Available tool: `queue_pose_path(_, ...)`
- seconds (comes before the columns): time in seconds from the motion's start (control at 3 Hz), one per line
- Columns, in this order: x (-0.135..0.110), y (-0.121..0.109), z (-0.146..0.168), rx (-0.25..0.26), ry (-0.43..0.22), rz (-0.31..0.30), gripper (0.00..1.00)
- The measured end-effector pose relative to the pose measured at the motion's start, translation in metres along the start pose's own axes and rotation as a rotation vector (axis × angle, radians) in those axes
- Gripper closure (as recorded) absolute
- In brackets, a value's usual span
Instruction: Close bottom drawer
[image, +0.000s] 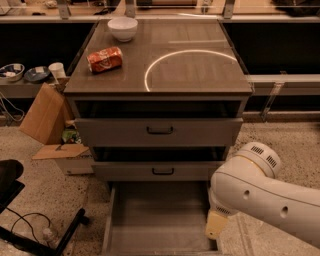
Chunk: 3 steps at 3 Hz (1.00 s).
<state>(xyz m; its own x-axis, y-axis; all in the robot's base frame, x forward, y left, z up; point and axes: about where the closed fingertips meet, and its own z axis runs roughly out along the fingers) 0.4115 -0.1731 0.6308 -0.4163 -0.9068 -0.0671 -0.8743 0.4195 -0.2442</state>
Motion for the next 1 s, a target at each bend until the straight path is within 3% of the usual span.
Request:
queue_pose_path(0.33, -0.011, 0.019, 0.021, -0.019, 0.019, -0.048, 0.00)
queue_pose_path(0.67, -0.022, 0.069, 0.084, -0.082, 0.031, -0.124, 0.00)
queue_pose_path(1.0, -0.014, 0.129, 0.156, -0.187, 0.051, -0.188, 0.00)
